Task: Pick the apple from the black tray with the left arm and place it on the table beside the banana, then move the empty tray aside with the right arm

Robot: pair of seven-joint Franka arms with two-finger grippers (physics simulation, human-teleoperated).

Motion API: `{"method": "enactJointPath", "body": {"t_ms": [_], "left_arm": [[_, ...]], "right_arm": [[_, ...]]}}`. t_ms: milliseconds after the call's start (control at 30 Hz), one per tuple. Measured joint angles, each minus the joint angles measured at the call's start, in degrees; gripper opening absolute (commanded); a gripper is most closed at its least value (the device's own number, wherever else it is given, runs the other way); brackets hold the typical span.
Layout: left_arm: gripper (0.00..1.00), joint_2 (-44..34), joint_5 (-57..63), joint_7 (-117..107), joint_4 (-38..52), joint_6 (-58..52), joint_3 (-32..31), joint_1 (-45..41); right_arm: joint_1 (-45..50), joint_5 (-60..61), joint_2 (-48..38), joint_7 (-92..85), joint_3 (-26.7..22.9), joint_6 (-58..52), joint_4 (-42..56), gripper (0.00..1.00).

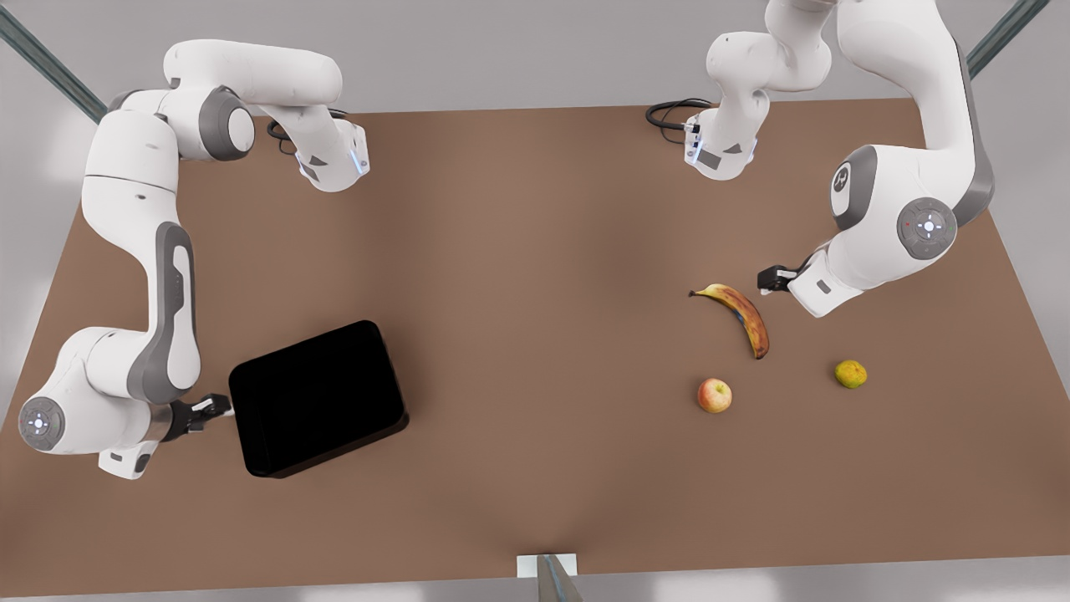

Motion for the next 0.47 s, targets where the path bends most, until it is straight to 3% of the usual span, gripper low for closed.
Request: {"method": "enactJointPath", "body": {"t_ms": [133,233,300,333,400,467], "left_arm": [[1.0,0.1,0.1,0.2,0.5,0.0,-0.1,-0.2],[1.0,1.0,0.1,0.3,2.6,0.0,0.0,-1.3],[1.0,1.2,-0.1,0.3,3.0,-0.1,0.1,-2.0],[1.0,1.3,-0.2,0.4,3.1,-0.1,0.2,-2.0],[1.0,1.3,-0.3,0.4,3.2,-0.2,0.3,-1.7],[1.0,1.3,-0.4,0.4,3.2,-0.3,0.3,-1.5]], "right_arm": [[0.2,2.2,-10.8,2.2,0.6,-5.5,0.4,1.0],[0.6,2.7,-17.6,6.5,6.6,-10.7,0.4,1.0],[2.0,0.3,-19.6,9.8,8.1,-13.0,0.4,1.0],[4.9,-1.8,-20.9,11.3,7.0,-13.6,0.3,1.0],[14.6,-1.6,-27.9,14.2,-3.2,-11.9,-9.4,1.0],[18.7,-2.0,-31.1,16.9,-6.6,-9.7,-14.8,1.0]]}}
